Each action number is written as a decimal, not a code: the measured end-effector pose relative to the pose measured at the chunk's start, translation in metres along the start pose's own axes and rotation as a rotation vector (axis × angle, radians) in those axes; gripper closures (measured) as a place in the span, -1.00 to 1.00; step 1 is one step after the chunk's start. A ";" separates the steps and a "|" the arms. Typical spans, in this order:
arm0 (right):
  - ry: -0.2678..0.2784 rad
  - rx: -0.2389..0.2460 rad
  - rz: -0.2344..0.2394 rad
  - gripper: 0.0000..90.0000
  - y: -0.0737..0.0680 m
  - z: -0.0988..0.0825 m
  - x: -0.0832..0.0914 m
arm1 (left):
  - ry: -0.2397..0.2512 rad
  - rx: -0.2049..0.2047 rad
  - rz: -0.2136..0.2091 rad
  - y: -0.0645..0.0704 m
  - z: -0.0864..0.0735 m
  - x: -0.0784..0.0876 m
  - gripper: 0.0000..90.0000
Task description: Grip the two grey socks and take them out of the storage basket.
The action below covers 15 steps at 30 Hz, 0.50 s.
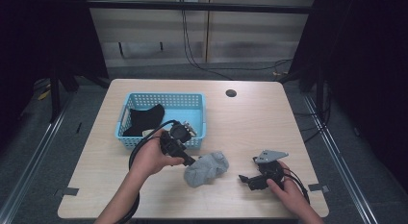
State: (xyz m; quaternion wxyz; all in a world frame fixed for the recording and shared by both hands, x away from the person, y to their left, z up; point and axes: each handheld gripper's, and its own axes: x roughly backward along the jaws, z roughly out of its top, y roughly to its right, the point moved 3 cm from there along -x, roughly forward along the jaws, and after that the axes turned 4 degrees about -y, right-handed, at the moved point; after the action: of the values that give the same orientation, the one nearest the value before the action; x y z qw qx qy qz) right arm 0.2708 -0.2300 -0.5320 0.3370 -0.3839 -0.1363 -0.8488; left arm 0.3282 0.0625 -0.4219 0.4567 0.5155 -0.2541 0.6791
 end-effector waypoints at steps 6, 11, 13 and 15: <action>0.000 0.000 0.000 -0.78 0.000 0.000 0.000 | 0.013 0.041 -0.003 -0.009 -0.023 -0.009 -0.15; 0.000 0.000 0.000 -0.78 0.000 0.000 0.000 | 0.005 0.036 0.011 -0.014 -0.039 -0.016 -0.18; 0.000 0.000 0.000 -0.78 0.000 0.000 0.000 | 0.014 0.038 0.002 -0.015 -0.044 -0.019 -0.20; 0.000 0.000 0.000 -0.78 0.000 0.000 0.000 | 0.014 0.029 0.015 -0.016 -0.048 -0.023 -0.23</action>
State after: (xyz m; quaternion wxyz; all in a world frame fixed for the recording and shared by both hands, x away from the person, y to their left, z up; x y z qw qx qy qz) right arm 0.2708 -0.2300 -0.5320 0.3370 -0.3839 -0.1362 -0.8488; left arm 0.3211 0.1010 -0.4613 0.4458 0.5154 -0.2447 0.6898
